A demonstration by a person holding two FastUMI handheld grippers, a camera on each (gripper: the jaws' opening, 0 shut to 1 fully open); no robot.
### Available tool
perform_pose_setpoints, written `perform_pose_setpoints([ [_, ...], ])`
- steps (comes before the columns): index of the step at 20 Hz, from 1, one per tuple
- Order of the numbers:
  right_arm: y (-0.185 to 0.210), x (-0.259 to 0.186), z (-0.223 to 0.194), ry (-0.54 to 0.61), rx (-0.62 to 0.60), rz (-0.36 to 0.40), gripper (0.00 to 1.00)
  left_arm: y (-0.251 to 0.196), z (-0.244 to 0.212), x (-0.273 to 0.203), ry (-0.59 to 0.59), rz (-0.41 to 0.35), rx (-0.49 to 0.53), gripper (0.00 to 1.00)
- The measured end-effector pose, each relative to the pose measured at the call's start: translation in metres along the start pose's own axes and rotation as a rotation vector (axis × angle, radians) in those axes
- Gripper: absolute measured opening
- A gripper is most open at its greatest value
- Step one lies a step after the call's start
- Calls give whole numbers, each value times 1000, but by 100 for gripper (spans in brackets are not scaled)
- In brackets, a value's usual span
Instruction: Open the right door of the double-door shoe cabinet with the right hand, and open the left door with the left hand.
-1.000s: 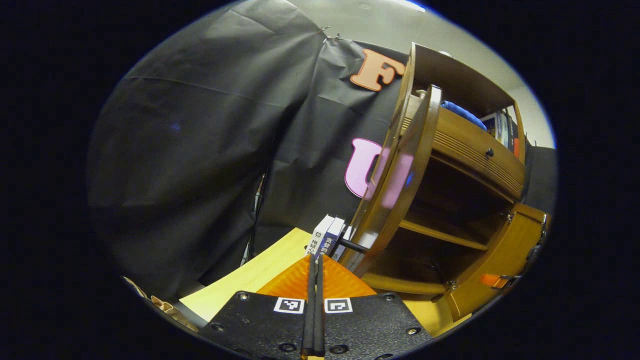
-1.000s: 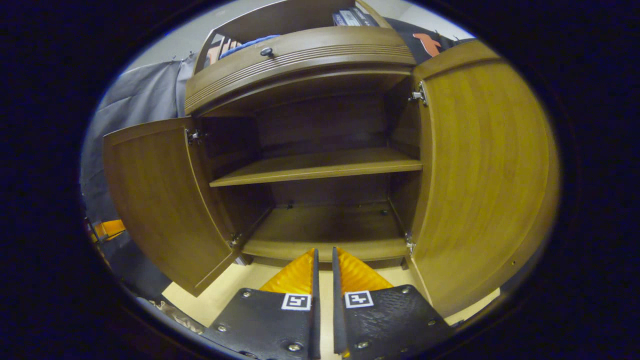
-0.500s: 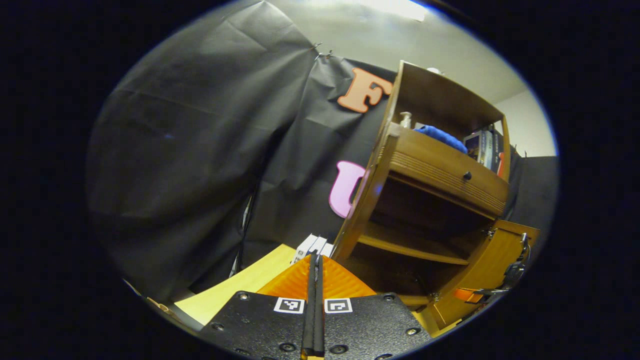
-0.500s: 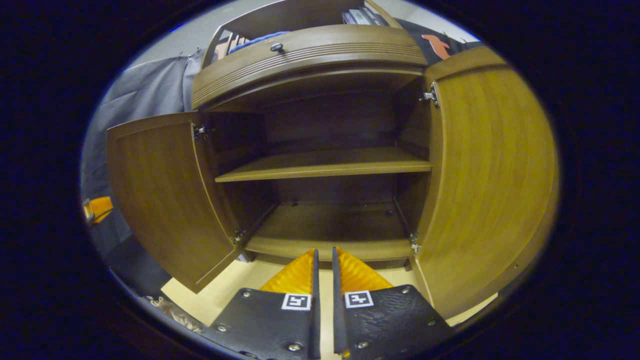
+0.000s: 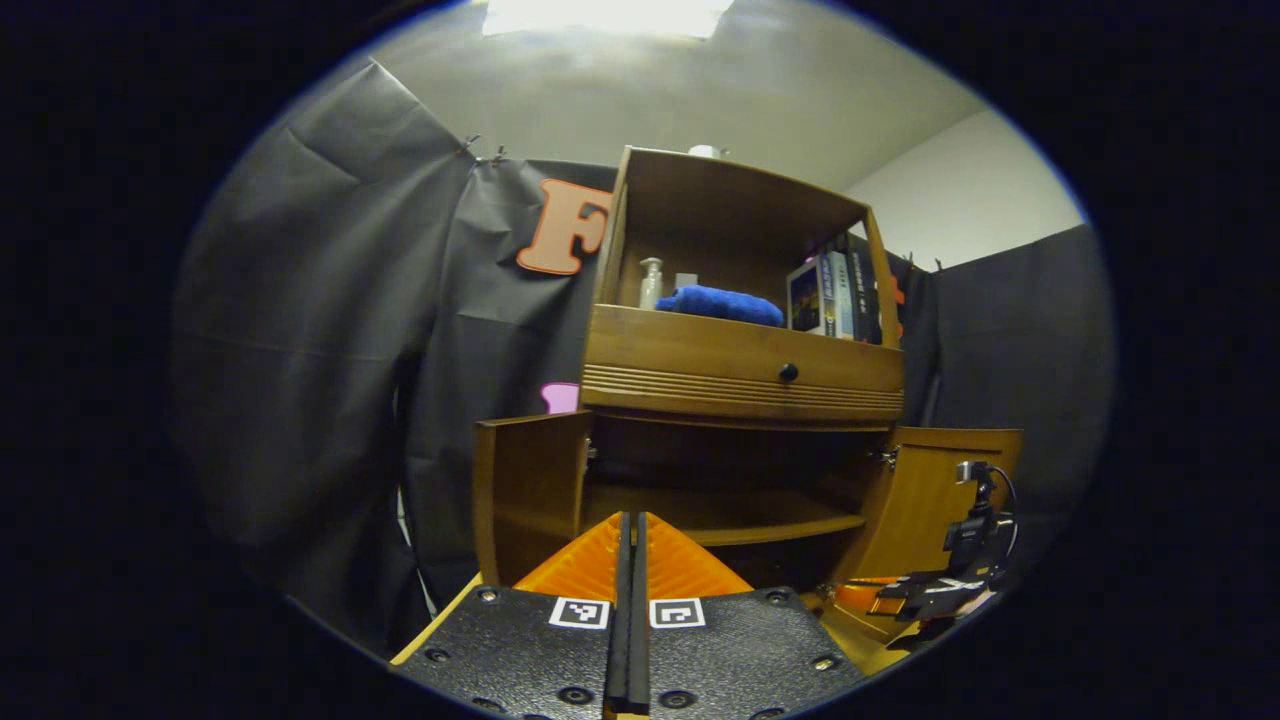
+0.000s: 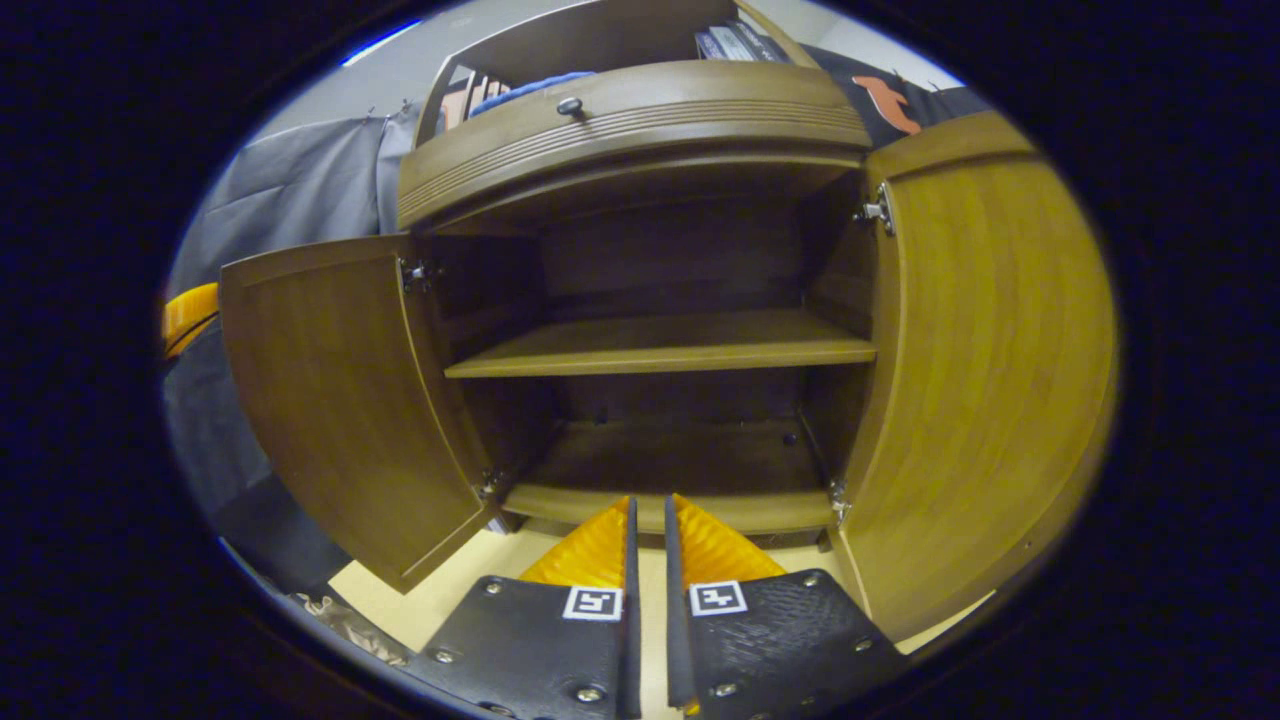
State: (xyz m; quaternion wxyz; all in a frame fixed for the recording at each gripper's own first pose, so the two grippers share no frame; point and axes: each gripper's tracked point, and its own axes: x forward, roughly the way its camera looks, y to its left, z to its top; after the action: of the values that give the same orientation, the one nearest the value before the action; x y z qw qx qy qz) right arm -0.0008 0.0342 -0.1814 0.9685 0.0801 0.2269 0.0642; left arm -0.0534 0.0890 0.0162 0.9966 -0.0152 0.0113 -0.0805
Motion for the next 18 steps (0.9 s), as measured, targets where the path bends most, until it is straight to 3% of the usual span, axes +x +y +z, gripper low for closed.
perform_pose_setpoints([
  [7, -19, -33, 80, -179, -16, -55, 10, -65, -19, 44, 36, -162, -3, 1],
  [12, -24, -58, 127, -260, -35, -93, 10, -85, -29, 79, 48, -163, -22, 0],
  [18, -35, -77, 148, -303, -72, -149, 10, -93, -26, 103, 30, -77, 15, 1],
])
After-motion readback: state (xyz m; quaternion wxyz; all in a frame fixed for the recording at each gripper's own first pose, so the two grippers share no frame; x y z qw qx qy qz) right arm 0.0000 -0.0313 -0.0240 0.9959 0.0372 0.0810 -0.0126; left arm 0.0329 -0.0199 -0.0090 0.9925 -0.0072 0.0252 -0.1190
